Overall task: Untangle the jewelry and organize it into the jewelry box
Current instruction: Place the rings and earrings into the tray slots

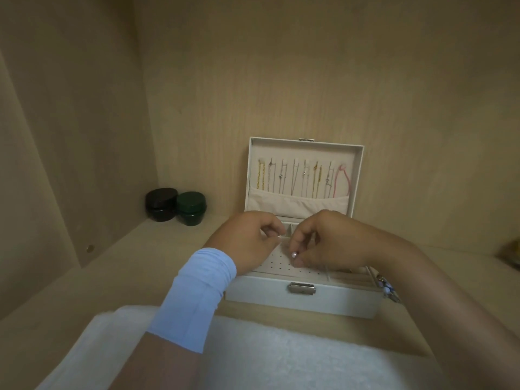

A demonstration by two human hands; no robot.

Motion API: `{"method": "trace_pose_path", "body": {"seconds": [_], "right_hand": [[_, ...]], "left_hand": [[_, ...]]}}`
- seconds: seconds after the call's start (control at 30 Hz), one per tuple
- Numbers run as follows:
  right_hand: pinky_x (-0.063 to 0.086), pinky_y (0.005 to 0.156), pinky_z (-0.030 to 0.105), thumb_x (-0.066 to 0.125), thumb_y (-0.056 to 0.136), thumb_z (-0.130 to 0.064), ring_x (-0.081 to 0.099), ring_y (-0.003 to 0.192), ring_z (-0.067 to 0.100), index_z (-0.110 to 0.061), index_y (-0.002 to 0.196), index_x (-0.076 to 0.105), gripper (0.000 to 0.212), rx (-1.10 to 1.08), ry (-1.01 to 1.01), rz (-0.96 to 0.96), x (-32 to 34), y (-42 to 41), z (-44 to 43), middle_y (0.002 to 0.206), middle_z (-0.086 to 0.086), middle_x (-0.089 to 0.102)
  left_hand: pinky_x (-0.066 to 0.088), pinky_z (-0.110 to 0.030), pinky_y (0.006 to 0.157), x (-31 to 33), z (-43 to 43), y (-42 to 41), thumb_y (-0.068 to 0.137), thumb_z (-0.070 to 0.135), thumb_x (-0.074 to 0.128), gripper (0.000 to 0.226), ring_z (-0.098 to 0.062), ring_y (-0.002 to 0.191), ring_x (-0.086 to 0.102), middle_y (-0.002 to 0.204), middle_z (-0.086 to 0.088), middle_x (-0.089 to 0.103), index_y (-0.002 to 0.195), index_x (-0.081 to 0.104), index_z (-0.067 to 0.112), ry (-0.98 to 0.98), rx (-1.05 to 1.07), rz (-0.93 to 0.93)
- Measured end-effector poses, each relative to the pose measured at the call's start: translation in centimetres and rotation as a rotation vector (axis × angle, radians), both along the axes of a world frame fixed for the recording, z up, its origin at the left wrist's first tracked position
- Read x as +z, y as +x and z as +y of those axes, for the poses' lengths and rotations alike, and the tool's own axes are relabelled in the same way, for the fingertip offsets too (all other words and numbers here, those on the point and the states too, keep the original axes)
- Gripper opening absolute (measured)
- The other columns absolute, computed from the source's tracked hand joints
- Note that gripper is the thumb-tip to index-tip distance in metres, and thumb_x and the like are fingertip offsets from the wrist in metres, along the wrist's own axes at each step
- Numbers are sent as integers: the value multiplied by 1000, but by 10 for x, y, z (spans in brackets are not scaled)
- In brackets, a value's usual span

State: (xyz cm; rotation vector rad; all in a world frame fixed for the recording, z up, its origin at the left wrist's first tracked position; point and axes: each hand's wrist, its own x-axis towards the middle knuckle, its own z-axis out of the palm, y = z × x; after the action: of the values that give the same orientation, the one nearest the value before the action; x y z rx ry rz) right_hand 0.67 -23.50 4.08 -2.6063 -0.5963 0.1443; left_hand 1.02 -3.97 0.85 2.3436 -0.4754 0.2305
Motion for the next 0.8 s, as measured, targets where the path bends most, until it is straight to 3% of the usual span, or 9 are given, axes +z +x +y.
{"method": "trace_pose_path", "body": {"seconds": [0.13, 0.27, 0.33, 0.4, 0.5, 0.6, 0.7, 0.8], "right_hand": [[40, 57, 6, 74, 88, -16, 55, 55, -7, -26, 91, 80, 12, -24, 326, -33, -1, 0, 0, 81, -9, 73], [33, 45, 16, 73, 89, -10, 48, 50, 5, -19, 97, 80, 14, -88, 637, 121, 1, 0, 2, 70, 9, 69], [32, 43, 16, 69, 92, -9, 47, 50, 7, -15, 101, 79, 15, -86, 672, 146, 1, -1, 3, 62, -1, 66], [33, 42, 15, 66, 94, -10, 47, 51, 7, -13, 104, 78, 16, -84, 711, 148, 0, -3, 6, 63, -6, 68], [34, 40, 16, 66, 94, -11, 50, 48, 11, -15, 101, 78, 14, -116, 770, 112, -2, -3, 13, 70, 3, 71], [41, 41, 20, 73, 89, -10, 52, 43, 14, -14, 97, 75, 9, -158, 789, -55, -6, -1, 19, 68, 3, 71], [51, 51, 26, 75, 88, -14, 57, 47, 15, -20, 95, 77, 9, -153, 702, -239, -11, 2, 25, 80, -2, 75], [47, 55, 16, 78, 85, -24, 53, 48, 2, -32, 99, 79, 16, -119, 531, -313, -13, 2, 28, 91, -17, 75]], "left_hand": [[51, -23, 86, 0, 1, 0, 90, 20, 63, 19, 1, 87, 63, 88, 17, 71, 98, 72, 36, -158, -15, 84], [51, -15, 64, 8, -1, -5, 87, 20, 71, 13, -2, 66, 65, 76, 3, 74, 97, 73, 28, -386, -53, 210], [50, -17, 59, 11, -2, -7, 89, 20, 69, 15, -3, 64, 67, 79, 0, 75, 103, 72, 25, -471, -58, 265], [52, -26, 64, 12, -2, -7, 91, 20, 67, 16, -13, 75, 71, 86, -1, 77, 106, 71, 25, -552, -65, 294], [47, -26, 60, 12, -1, -6, 92, 22, 66, 14, -13, 74, 67, 89, 3, 77, 104, 73, 24, -602, -59, 308], [43, -24, 57, 12, 1, -4, 92, 23, 66, 12, -12, 71, 61, 89, 4, 77, 99, 76, 22, -640, -22, 323], [44, -25, 59, 10, 4, -2, 91, 27, 68, 12, -15, 74, 59, 89, 3, 77, 95, 77, 23, -674, 24, 357], [46, -31, 64, 9, 7, 0, 86, 37, 72, 15, -22, 76, 59, 87, -2, 77, 94, 78, 26, -684, 72, 352]]}}
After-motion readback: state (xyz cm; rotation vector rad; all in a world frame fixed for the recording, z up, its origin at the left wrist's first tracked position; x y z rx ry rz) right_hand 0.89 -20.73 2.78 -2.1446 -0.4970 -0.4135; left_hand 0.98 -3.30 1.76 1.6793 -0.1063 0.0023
